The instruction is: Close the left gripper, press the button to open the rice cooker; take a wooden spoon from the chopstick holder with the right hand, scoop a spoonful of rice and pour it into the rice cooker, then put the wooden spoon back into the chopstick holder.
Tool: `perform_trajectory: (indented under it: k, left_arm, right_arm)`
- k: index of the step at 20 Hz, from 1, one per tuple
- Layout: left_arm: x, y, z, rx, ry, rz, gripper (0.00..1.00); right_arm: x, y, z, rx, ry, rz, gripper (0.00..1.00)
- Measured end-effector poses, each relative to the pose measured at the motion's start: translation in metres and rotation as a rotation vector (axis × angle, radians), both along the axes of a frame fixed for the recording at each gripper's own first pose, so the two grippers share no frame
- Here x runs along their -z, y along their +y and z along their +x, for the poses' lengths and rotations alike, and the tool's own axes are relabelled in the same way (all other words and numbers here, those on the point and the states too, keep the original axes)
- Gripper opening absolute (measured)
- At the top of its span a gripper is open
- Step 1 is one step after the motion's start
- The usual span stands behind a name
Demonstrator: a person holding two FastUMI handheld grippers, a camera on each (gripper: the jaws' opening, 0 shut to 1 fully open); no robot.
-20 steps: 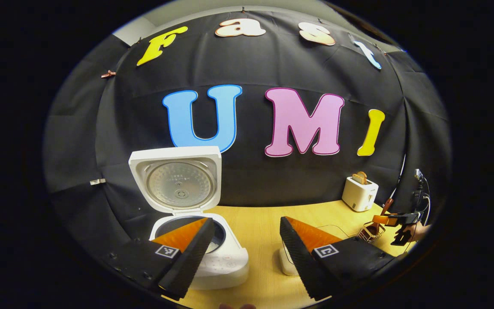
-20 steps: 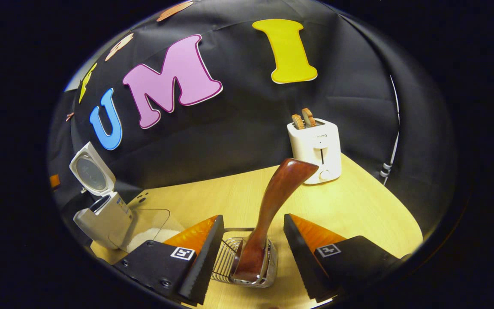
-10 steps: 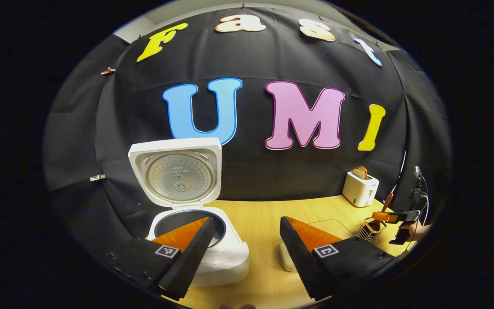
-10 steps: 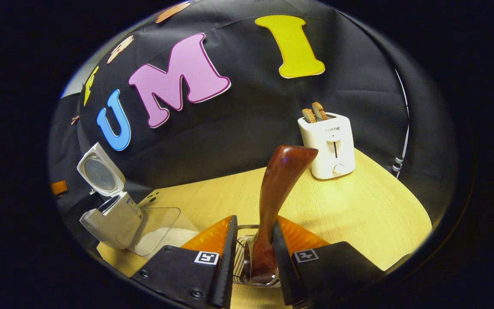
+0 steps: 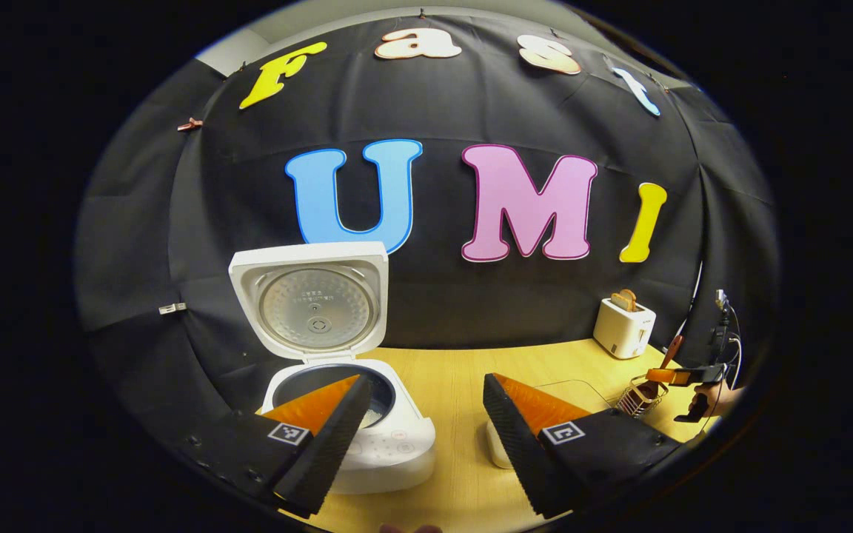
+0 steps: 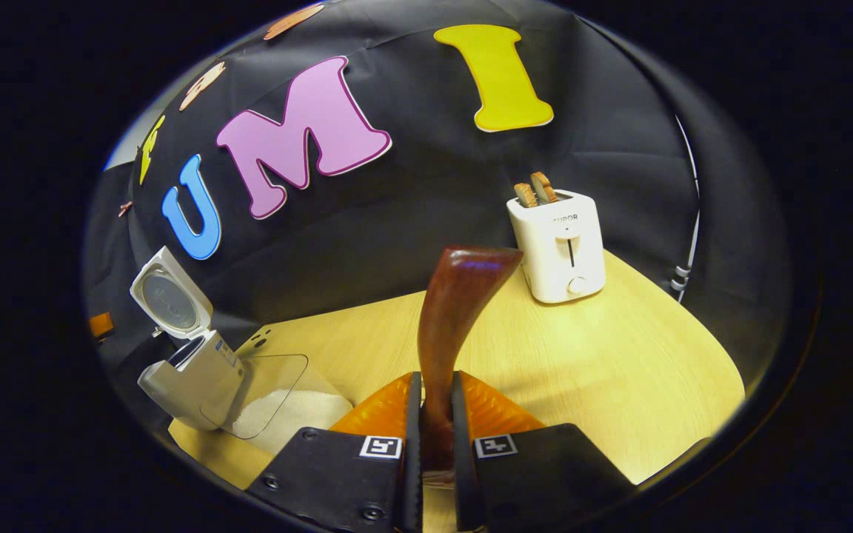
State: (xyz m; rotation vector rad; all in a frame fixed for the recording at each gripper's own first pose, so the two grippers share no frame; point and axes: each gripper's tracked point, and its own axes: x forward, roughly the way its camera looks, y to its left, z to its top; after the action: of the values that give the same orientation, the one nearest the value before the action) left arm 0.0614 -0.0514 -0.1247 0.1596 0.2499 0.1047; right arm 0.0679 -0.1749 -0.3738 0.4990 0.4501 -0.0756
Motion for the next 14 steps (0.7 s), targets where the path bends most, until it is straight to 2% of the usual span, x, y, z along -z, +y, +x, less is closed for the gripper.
perform_trajectory:
  k: [4, 7, 11, 14]
  left_arm:
    - [-0.004, 0.005, -0.002, -0.006, -0.015, -0.017, 0.98]
    - [-0.008, 0.013, -0.003, -0.015, -0.030, -0.028, 0.98]
    - [-0.015, 0.028, -0.009, -0.033, -0.051, -0.043, 0.98]
    - [-0.018, 0.044, -0.016, -0.051, -0.061, -0.042, 0.98]
  right_arm:
    - [-0.038, -0.015, 0.005, 0.055, -0.063, -0.024, 0.21]
    - [-0.071, -0.016, 0.006, 0.056, -0.107, -0.046, 0.21]
    - [-0.117, 0.019, 0.014, 0.004, -0.170, -0.012, 0.20]
    - [-0.141, 0.065, 0.029, -0.067, -0.206, 0.021, 0.20]
